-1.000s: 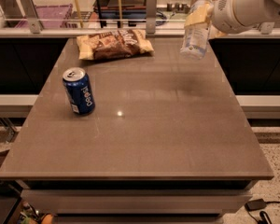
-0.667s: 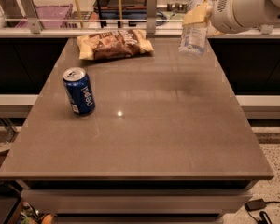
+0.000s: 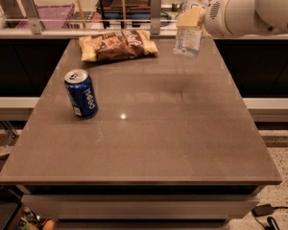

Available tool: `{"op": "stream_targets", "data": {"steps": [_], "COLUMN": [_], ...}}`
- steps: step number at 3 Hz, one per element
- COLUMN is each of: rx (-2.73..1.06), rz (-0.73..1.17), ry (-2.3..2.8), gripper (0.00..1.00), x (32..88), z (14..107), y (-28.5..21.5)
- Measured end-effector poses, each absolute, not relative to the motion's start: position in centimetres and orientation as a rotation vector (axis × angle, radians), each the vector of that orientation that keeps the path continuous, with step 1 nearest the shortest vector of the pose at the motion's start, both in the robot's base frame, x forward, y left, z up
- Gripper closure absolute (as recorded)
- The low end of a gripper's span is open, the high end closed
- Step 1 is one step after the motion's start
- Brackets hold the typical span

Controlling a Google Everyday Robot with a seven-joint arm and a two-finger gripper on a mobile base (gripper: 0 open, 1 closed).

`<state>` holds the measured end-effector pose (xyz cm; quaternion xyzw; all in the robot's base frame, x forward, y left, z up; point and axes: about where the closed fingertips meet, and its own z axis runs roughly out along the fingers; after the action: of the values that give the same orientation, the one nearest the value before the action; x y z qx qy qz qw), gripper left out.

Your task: Pick blue plastic bottle

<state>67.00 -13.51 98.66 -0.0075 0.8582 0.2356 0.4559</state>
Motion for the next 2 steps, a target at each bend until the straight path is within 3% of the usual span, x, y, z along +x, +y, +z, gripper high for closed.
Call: {"op": "stream_targets", "data": {"steps": [2], "rx": [0.052], "rz": [0.46], "ry": [2.037], "gripper": [1.0], "x": [67.16], "z": [98.57], "y": [-14.08]}}
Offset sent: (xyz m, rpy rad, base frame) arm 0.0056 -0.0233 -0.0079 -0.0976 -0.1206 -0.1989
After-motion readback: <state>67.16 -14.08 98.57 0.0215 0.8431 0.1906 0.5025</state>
